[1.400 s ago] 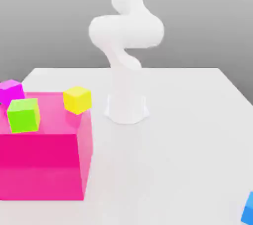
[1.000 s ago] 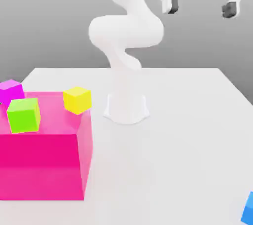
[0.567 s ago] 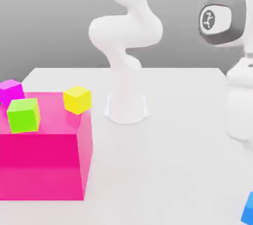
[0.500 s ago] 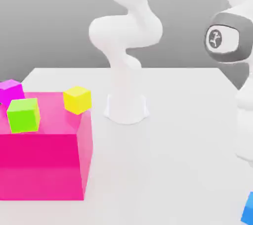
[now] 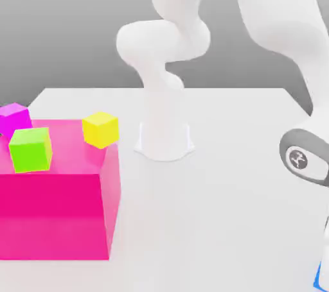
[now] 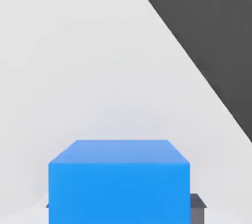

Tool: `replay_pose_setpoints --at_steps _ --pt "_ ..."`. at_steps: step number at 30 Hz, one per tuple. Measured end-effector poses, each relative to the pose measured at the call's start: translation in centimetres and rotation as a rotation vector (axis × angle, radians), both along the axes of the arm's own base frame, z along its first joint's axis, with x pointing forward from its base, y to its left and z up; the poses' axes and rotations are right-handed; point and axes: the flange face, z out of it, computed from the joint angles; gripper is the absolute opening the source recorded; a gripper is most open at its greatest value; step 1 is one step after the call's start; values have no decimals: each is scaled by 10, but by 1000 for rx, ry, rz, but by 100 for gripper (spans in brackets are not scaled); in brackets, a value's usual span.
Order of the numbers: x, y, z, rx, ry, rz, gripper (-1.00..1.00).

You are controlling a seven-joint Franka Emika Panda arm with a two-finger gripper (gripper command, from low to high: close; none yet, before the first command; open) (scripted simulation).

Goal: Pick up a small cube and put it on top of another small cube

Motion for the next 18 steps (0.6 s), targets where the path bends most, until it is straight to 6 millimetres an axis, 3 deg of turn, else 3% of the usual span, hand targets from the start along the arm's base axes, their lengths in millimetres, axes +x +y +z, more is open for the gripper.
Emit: replay_pose_setpoints --at_steps 4,5,8,12,15,18 --pt "2 -3 51 -2 0 -8 -100" --pt "11 -23 65 -11 -6 -59 -100" --pt "39 -97 101 -42 -22 -249 -100" --pt "54 -196 143 -71 -37 -502 -100" --pt "51 -279 174 -85 -41 -713 -100" --pt "26 -395 211 -94 -41 -1013 -100"
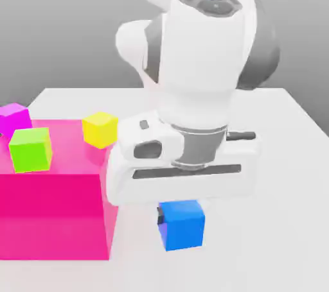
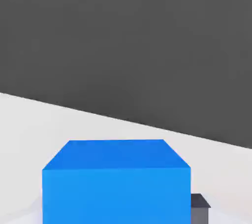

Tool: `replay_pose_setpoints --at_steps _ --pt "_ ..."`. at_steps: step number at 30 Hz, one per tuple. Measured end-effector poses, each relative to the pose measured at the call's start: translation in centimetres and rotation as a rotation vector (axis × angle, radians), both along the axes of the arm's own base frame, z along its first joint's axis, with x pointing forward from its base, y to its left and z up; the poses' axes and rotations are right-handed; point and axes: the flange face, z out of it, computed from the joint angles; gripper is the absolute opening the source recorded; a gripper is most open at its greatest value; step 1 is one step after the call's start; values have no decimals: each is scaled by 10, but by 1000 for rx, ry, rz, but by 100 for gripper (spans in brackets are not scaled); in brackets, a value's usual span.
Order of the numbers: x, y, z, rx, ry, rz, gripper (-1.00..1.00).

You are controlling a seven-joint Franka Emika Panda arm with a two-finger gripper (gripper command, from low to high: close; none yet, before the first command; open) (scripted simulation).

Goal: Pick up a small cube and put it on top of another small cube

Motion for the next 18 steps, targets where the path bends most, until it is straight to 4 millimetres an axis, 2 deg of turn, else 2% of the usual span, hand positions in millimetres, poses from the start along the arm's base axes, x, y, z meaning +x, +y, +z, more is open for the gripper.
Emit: replay_pose_setpoints --at_steps 1,2,4,7,10,12,14,15,18 --pt "-16 -38 15 0 -5 -112 -100" --pt "-34 -67 31 2 -10 -211 -100" --pt "-72 -113 57 11 -20 -385 -100" --pt "-136 -173 84 38 -34 -633 -100" --pt "-206 -216 105 76 -49 -867 -100" --pt "-224 -225 90 88 -54 -927 -100" --pt "-229 -228 64 91 -56 -942 -100" --pt "-230 -228 52 91 -56 -945 100" --pt "-230 -228 52 91 -56 -945 100"
